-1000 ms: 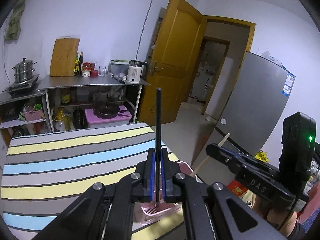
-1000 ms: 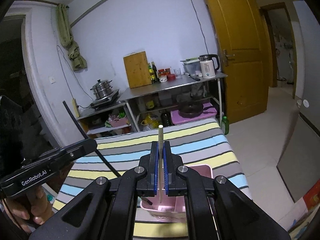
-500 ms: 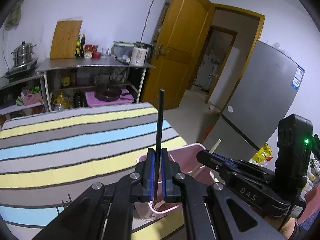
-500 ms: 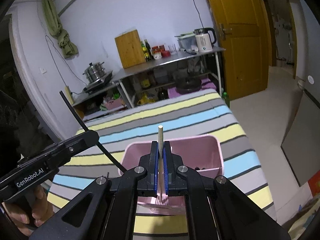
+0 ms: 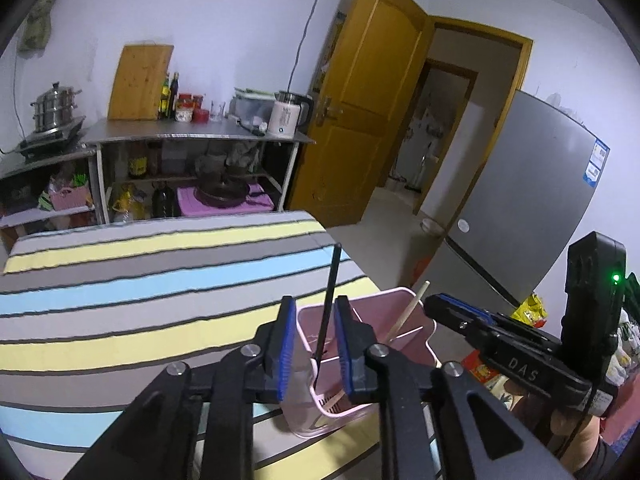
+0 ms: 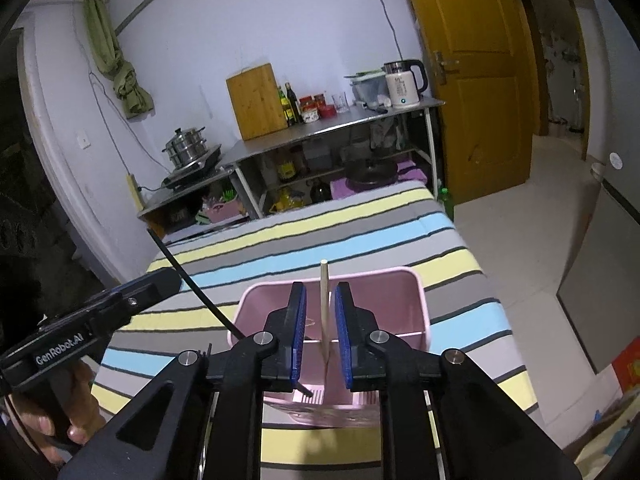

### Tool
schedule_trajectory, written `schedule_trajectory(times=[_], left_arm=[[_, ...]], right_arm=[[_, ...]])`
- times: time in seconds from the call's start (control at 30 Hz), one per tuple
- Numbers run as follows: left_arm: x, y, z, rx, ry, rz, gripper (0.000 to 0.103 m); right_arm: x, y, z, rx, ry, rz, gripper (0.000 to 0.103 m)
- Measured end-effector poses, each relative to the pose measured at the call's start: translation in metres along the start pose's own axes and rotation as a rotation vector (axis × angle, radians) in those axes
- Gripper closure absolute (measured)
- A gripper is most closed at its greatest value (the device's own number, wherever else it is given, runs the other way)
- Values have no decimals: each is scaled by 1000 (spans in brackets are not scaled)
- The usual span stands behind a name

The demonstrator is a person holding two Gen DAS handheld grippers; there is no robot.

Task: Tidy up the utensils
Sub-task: 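Open the right tool releasing the wooden chopstick while the left tool releases the black one, then return both tools to the pile and close the left tool on a black chopstick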

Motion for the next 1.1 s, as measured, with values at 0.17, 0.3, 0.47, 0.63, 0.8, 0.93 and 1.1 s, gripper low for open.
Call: schedule_trajectory(times=[0.17, 0.3, 0.47, 0.63, 0.8, 0.93, 1.1], left_arm=[[8, 7, -44, -49, -68, 12, 68], [24, 15, -75, -83, -91, 2, 68], [58, 18, -104, -128, -82, 16, 68], [90, 26, -121, -170, -56, -21, 68], [120, 45, -128, -243, -28, -74, 68], [147, 57, -124, -257, 25, -99, 68], [172, 67, -107, -266, 89, -125, 68]], right_arm=[[0, 4, -26, -11, -52, -3, 87], [8, 11, -47, -37, -82, -14, 87], [30, 25, -61, -82, -65, -45, 87], [61, 42, -62, -109, -16, -100, 87], [92, 50, -53, -117, 44, -128, 87], [110, 52, -41, -122, 92, -125, 87], [127, 56, -25, -126, 141, -138, 87]])
Point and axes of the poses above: each gripper's, at about its wrist camera, not at the fingertips, and z roughly the way its jaws point, y to its left, x to its underside, the point moved 2 cm from there along z, roughly the way its jaws point, and after that the axes turned 13 degrees about z, right-handed, at the moved point
